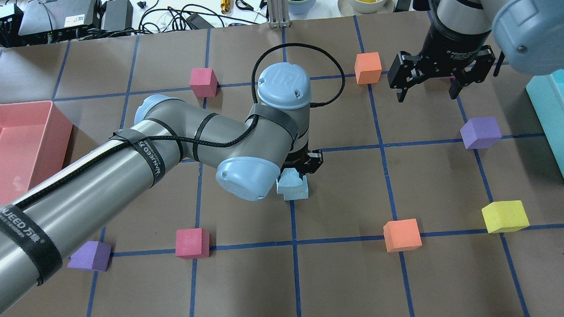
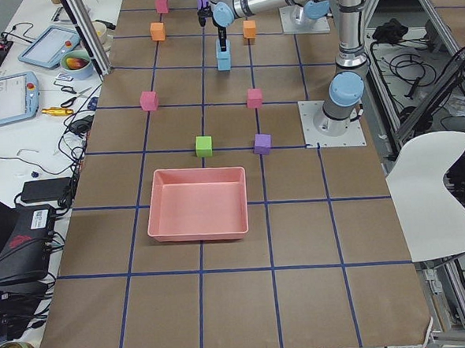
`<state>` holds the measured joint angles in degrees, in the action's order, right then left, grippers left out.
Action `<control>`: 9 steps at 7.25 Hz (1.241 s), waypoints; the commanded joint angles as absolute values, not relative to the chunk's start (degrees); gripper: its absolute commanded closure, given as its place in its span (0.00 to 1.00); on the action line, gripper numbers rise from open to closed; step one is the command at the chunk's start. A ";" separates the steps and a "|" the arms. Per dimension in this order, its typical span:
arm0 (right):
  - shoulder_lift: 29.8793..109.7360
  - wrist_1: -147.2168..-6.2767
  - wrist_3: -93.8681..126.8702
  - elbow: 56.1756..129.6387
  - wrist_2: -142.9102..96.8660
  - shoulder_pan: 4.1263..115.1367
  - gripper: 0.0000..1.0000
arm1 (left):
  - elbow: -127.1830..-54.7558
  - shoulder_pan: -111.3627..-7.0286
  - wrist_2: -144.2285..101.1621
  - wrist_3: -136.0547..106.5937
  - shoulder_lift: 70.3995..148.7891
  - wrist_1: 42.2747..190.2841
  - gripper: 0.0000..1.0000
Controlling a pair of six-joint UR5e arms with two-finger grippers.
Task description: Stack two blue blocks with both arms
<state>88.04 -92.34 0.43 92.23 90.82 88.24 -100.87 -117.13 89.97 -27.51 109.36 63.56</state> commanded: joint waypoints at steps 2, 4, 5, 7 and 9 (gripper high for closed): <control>88.94 -89.31 0.70 91.59 90.88 87.80 0.00 | -101.61 -117.16 89.65 -27.07 108.91 59.86 1.00; 89.65 -89.12 0.70 92.28 91.49 87.80 0.00 | -101.34 -116.72 88.87 -26.63 107.75 59.94 1.00; 89.82 -89.21 0.62 91.94 91.32 87.72 0.00 | -101.34 -116.63 88.77 -26.63 107.75 59.94 1.00; 90.87 -89.21 0.70 92.02 90.88 87.80 0.00 | -101.25 -116.63 88.77 -26.89 108.63 59.85 1.00; 91.40 -89.12 0.70 91.59 90.53 88.15 0.00 | -101.16 -116.63 88.94 -27.33 109.60 58.37 0.97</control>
<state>91.00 -89.19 0.70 91.90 90.80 87.92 -101.21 -116.66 88.85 -27.18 109.23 59.33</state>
